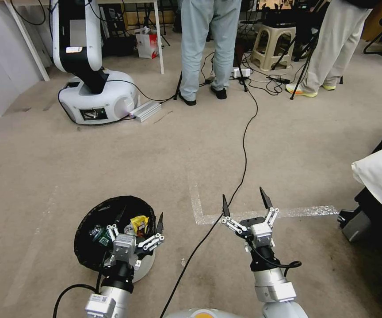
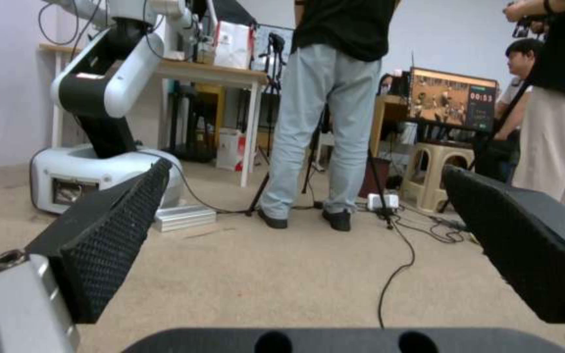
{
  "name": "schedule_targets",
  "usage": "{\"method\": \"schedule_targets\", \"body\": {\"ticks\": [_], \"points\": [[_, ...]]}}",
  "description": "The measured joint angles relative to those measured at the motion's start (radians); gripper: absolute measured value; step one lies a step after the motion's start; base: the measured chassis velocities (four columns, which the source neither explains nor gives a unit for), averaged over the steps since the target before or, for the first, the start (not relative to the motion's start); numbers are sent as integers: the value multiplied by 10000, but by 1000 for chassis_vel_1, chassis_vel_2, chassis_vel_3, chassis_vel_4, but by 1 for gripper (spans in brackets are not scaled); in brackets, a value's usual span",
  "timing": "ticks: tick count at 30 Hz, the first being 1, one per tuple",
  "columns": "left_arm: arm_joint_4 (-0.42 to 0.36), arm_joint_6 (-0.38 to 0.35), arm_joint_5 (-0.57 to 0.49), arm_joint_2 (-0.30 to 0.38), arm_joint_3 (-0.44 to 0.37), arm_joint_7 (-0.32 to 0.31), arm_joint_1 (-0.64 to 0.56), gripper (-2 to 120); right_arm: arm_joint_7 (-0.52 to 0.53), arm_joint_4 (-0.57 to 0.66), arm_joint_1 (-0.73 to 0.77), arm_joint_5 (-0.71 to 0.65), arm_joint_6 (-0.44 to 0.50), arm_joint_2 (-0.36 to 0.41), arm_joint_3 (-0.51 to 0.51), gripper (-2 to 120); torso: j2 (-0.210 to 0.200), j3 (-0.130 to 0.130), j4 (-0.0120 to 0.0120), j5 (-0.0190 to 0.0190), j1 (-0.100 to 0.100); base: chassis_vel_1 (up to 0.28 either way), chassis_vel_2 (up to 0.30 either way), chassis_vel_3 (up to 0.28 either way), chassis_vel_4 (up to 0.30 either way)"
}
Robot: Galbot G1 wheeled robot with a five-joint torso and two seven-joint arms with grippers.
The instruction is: Pick up the trash bin, then pick up the garbage from the floor and place it into the trash bin.
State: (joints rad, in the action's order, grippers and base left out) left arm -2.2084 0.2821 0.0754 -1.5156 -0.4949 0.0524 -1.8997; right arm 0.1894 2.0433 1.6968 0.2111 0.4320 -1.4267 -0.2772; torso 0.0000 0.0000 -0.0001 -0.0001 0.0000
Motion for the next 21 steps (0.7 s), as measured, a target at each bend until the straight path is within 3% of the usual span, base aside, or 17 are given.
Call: {"method": "schedule_targets", "body": {"ticks": [7, 21], "points": [[190, 95, -4, -25, -99, -540, 164, 100, -110, -65, -93, 52, -26, -55, -67, 100, 0, 1, 1, 1, 1, 0, 0, 0, 0], [191, 68, -22, -29, -109, -592, 167, 100, -119, -77, -104, 55, -31, -53, -74, 100, 0, 1, 0, 0, 0, 0, 0, 0, 0]]}}
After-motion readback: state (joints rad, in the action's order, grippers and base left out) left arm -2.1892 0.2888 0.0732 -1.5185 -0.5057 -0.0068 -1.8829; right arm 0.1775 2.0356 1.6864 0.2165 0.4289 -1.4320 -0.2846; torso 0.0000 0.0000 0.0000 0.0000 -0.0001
